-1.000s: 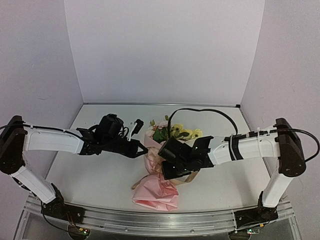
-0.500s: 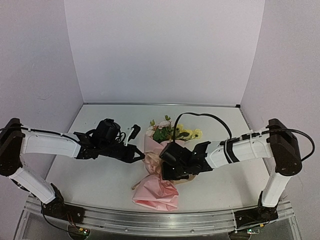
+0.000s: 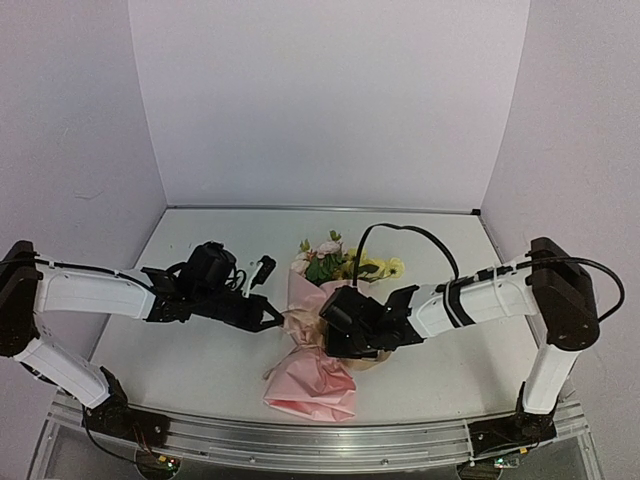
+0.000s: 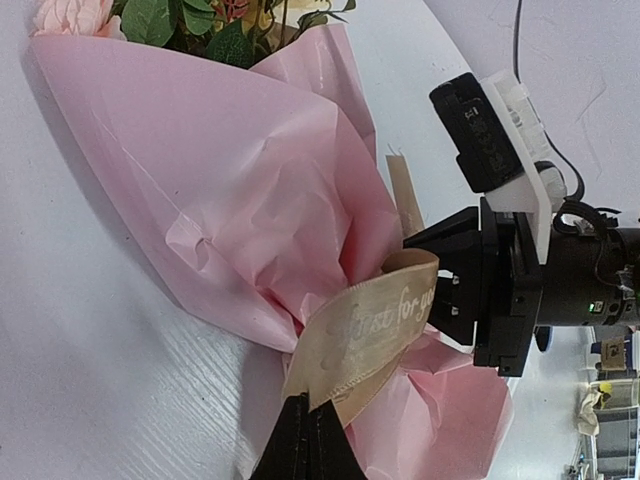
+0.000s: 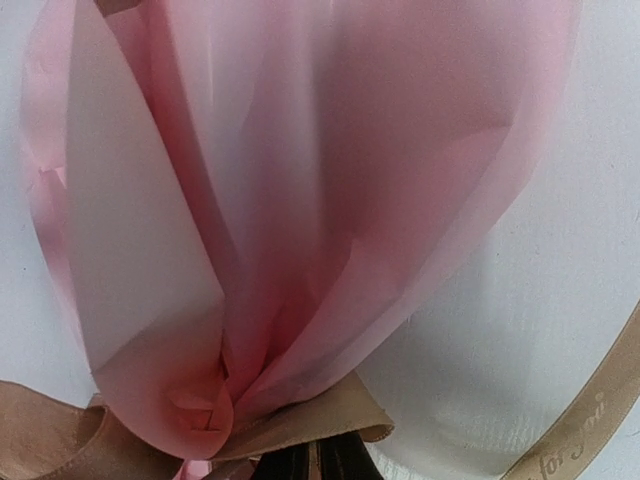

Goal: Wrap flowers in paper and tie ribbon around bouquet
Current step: Cross the half-tied ribbon over the folded bouquet.

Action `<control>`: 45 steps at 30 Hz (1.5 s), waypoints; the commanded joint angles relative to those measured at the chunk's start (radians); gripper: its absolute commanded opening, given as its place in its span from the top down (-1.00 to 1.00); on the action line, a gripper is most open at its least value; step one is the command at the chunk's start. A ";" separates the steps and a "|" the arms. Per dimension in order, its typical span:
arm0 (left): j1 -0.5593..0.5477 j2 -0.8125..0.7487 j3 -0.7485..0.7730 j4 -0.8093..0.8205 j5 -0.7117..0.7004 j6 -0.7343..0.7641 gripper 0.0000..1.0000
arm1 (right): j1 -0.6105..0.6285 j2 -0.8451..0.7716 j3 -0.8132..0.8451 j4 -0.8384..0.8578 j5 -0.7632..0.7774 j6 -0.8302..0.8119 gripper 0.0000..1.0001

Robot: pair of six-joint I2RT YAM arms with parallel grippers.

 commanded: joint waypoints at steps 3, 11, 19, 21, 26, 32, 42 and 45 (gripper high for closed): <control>0.004 -0.018 0.022 -0.037 -0.023 -0.004 1.00 | 0.004 -0.094 -0.022 0.021 0.023 -0.030 0.63; 0.004 0.000 0.045 -0.045 -0.042 -0.001 1.00 | 0.018 -0.186 -0.072 -0.010 0.012 -0.084 0.37; 0.004 0.016 0.058 -0.048 -0.039 0.004 0.99 | -0.003 -0.185 -0.102 0.042 -0.058 -0.298 -0.07; 0.004 0.020 0.067 -0.060 -0.041 0.008 0.99 | -0.006 -0.188 -0.129 0.096 -0.084 -0.346 -0.15; 0.005 0.037 0.101 -0.105 -0.066 0.012 1.00 | -0.028 -0.261 -0.235 0.209 -0.105 -0.393 -0.18; 0.009 0.061 0.133 -0.130 -0.074 0.010 1.00 | -0.028 -0.281 -0.255 0.234 -0.156 -0.426 0.09; 0.019 0.069 0.137 -0.179 -0.099 -0.023 0.99 | 0.010 -0.262 -0.272 0.245 -0.208 -0.381 0.18; 0.019 0.071 0.130 -0.171 -0.088 -0.030 0.99 | 0.019 -0.235 -0.259 0.266 -0.204 -0.371 0.29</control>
